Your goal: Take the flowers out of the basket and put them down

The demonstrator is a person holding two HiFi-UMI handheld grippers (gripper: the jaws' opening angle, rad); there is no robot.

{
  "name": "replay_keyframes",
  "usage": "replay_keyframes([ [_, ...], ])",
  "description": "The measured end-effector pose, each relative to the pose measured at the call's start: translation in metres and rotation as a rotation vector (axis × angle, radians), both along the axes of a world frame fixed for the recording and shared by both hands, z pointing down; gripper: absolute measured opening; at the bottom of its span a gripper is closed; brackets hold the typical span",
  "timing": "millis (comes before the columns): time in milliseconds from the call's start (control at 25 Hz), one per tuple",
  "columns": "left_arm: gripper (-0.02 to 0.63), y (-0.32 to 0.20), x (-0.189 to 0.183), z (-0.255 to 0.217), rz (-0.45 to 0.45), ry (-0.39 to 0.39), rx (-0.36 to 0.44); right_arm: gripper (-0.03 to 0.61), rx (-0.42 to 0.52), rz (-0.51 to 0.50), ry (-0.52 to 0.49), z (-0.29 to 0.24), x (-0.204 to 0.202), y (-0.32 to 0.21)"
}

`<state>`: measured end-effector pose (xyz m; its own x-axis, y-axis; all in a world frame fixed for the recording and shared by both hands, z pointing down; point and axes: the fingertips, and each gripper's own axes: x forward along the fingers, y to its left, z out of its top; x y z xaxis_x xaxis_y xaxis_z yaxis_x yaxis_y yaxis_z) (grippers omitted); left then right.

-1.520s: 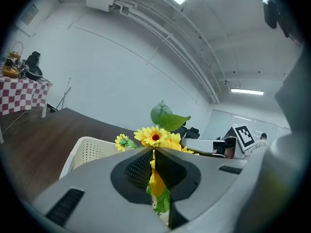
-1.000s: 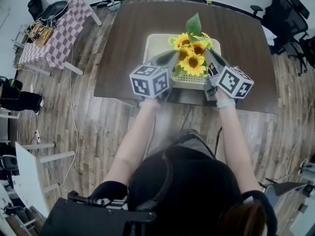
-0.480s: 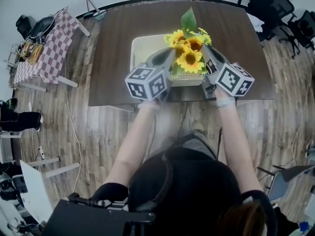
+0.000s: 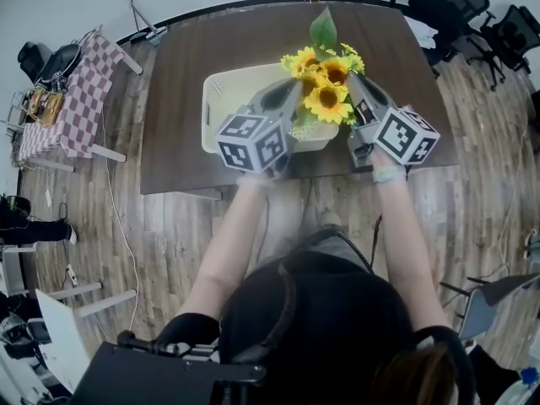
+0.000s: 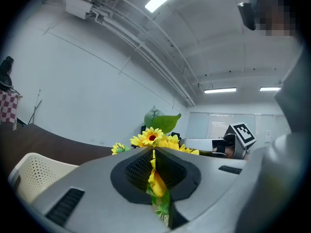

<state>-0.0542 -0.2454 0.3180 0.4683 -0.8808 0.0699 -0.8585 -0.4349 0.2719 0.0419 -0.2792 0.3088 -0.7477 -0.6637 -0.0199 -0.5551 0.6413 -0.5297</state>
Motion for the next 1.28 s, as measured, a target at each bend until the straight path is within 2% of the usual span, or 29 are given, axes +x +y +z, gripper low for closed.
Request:
replay_keyframes([
  [600, 0.012, -0.018, 0.021, 0.009, 0.112, 0.025, -0.020, 0.005, -0.017, 0.112, 0.035, 0.006, 0.024, -0.009],
  [880, 0.012, -0.023, 0.014, 0.013, 0.167, 0.039, -0.042, 0.005, -0.039, 0.163, 0.049, 0.009, 0.018, -0.009],
  [960, 0.012, -0.025, 0.033, 0.017, 0.178, 0.036, -0.048, 0.005, -0.043, 0.174, 0.051, 0.013, 0.038, -0.011],
  [1080, 0.012, -0.028, 0.086, 0.029, 0.190, 0.021, -0.063, 0.005, -0.054, 0.185, 0.042, 0.025, 0.089, -0.015],
  [1280, 0.012, -0.030, 0.088, 0.041, 0.219, 0.023, -0.094, 0.005, -0.078, 0.210, 0.054, 0.037, 0.090, -0.017],
])
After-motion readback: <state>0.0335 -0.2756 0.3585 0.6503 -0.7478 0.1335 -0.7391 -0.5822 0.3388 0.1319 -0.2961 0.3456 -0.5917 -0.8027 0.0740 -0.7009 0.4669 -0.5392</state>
